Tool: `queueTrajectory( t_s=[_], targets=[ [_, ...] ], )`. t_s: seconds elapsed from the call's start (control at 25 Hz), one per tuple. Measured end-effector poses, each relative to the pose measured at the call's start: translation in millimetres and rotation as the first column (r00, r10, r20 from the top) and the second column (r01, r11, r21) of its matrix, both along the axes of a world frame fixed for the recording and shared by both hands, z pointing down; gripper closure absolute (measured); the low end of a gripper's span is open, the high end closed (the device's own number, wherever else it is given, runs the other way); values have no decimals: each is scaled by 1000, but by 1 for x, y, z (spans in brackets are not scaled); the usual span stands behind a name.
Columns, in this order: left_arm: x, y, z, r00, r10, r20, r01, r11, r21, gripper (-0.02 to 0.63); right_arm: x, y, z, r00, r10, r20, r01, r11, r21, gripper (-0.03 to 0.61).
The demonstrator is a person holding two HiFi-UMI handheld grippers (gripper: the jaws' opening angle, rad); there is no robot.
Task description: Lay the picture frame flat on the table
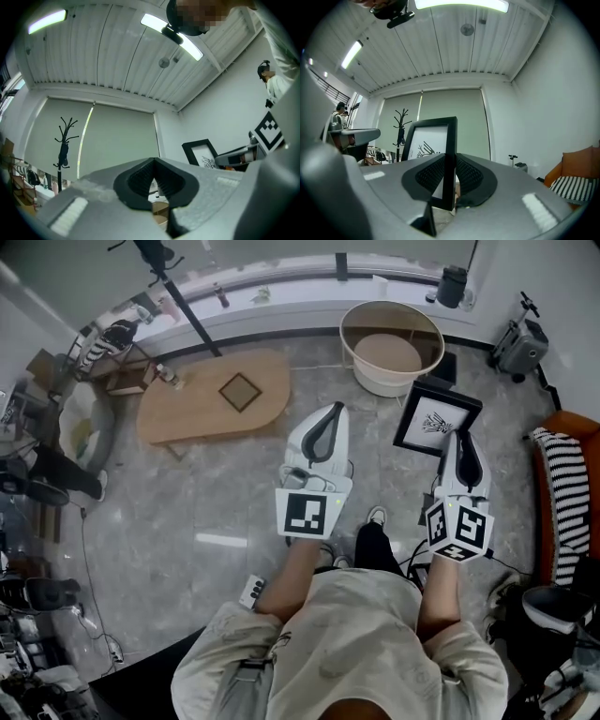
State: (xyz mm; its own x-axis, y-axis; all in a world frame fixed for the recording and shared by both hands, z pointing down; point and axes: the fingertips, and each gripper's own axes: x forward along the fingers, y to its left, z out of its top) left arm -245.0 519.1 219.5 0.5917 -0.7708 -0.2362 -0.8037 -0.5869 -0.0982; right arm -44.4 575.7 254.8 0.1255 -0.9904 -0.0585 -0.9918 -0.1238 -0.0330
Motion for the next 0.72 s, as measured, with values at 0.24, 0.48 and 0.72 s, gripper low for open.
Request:
queueTrajectory(
  t_s=[0.24,0.48,0.72],
  targets=[
    [33,-34,-1,1000,-1,16,1,1000,11,611,32,-33,1,1000,12,3,-12,1000,8,508],
    [70,-82,-4,1000,-5,21,4,1000,4,611,69,-82,2,1000,10,17,-10,1000,0,508],
    [119,-114,-3,999,7,42,-8,1000,18,611,114,-114,7,999,18,37,-18,1000,0,508]
  ],
)
